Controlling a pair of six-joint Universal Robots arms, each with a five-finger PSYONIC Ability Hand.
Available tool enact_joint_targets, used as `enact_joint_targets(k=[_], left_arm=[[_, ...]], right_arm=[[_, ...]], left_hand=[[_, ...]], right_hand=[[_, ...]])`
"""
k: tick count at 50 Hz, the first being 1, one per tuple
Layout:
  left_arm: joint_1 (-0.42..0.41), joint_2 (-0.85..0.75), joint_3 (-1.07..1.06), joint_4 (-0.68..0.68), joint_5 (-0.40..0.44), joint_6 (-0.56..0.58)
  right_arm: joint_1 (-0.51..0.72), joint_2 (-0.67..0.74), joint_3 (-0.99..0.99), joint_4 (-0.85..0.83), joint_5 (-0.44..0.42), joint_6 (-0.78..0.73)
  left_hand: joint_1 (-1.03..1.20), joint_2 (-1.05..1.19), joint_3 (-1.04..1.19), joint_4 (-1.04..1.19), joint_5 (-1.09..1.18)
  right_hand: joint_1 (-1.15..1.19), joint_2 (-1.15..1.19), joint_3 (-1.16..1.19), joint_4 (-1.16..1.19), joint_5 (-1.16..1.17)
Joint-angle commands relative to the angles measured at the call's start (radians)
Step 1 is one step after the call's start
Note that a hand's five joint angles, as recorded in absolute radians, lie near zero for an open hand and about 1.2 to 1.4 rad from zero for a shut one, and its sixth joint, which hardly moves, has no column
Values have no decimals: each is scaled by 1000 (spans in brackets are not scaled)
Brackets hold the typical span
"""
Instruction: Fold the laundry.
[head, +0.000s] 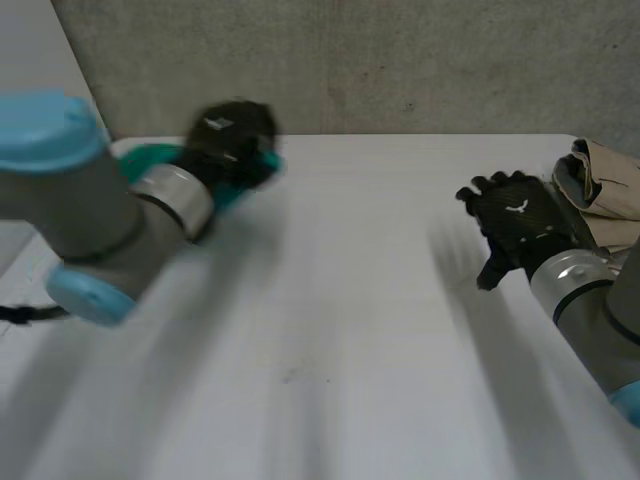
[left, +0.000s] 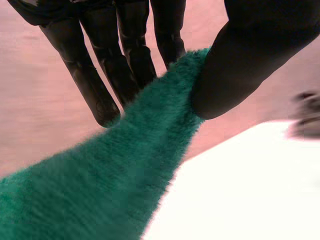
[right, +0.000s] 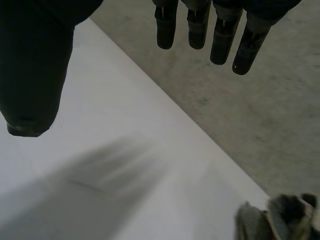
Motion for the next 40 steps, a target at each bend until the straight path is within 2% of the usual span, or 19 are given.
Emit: enact_joint_targets(k=[1, 2, 10, 16, 20, 22, 26, 30, 33, 40], left_arm=[[-251, -121, -22, -19, -10, -26], [-255, -127, -19, -25, -10, -20], [-230, -63, -31, -79, -15, 37], [-76, 59, -75, -96, -13, 43], [-30, 65, -85, -94, -8, 72], [-16, 53, -77, -97, -8, 125], [-15, 2, -86, -97, -1, 254], [-31, -61, -76, -91, 21, 332], [-45, -108, -56, -87, 51, 342], [-143, -266, 67, -50, 113, 359]], right_arm=[[-41, -1, -8, -16, 5, 0], [-42, -1, -8, -16, 5, 0], [-65, 13, -16, -21, -3, 0], [-56, 19, -18, -19, -5, -6], [-56, 21, -16, -19, -6, -6], [-56, 21, -10, -19, -6, -6], [-52, 38, -1, -21, -9, -5], [-50, 67, 1, -22, -15, -12], [-49, 76, 4, -22, -14, -14], [-50, 79, 33, -31, -15, -15]], left_hand=[[-940, -966, -963, -969, -911], [-995, -1021, -1018, -1024, -966], [-991, -1018, -1014, -1020, -962], [-956, -983, -979, -985, -927], [-918, -944, -941, -947, -889], [-900, -927, -923, -929, -871], [-810, -836, -832, -839, -781], [-750, -777, -773, -780, -722], [-692, -718, -715, -721, -663], [-674, -701, -697, -703, -645]], right_hand=[[-28, -48, -42, -62, -54], [-28, -48, -42, -62, -54], [-28, -48, -42, -62, -54], [-28, -48, -42, -62, -54], [-28, -48, -42, -62, -54], [-28, -48, -42, -62, -54], [-28, -48, -42, -62, -54], [-28, -48, -42, -62, -54], [-28, -48, -42, -62, -54], [-28, -48, -42, -62, -54]])
